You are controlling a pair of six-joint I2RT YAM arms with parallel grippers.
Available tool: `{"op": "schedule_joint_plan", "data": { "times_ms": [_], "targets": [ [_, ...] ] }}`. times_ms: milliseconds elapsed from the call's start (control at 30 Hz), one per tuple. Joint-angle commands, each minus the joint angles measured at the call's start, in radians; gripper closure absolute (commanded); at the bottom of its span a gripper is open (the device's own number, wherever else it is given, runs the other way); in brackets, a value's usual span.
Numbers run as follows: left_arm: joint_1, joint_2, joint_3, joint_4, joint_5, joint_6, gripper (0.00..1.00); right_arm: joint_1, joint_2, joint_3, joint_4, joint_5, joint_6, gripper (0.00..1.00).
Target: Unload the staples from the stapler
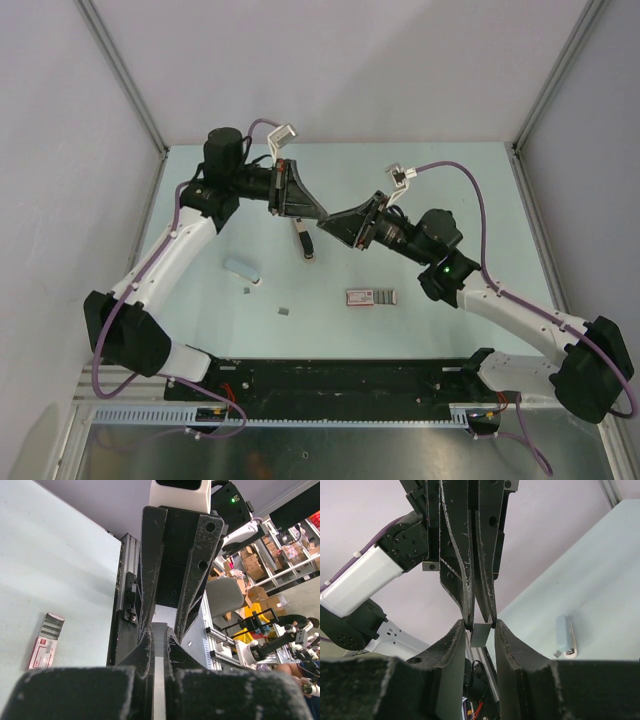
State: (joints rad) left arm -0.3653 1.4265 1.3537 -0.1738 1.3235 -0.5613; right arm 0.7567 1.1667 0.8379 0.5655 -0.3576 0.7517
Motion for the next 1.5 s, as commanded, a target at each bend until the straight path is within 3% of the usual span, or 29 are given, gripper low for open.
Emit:
{"op": "schedule_joint_plan", "data": {
  "times_ms": [0, 267, 500, 1300, 1467],
  "targets": [
    [0.011, -0.041, 0.002, 0.038, 0.007, -0.011, 1.00, 0.020, -0.017, 0.004, -0.009, 0.005, -0.006, 0.72],
    [0.019, -0.044, 0.000, 0.040, 0.005, -0.006, 1.00, 0.022, -0.031, 0.004, -0.035, 0.017, -0.012, 0.60],
    [0.022, -0.049, -0.004, 0.042, 0.004, -0.003, 1.00, 0.022, -0.037, 0.003, -0.036, 0.024, -0.012, 0.65],
    [0.019, -0.074, -0.047, 0.043, -0.006, 0.012, 1.00, 0.006, -0.008, 0.003, 0.039, 0.025, 0.018, 0.67],
    [0.020, -0.076, -0.046, 0.042, -0.007, 0.013, 1.00, 0.005, -0.004, 0.003, 0.036, 0.021, 0.022, 0.73]
  ]
}}
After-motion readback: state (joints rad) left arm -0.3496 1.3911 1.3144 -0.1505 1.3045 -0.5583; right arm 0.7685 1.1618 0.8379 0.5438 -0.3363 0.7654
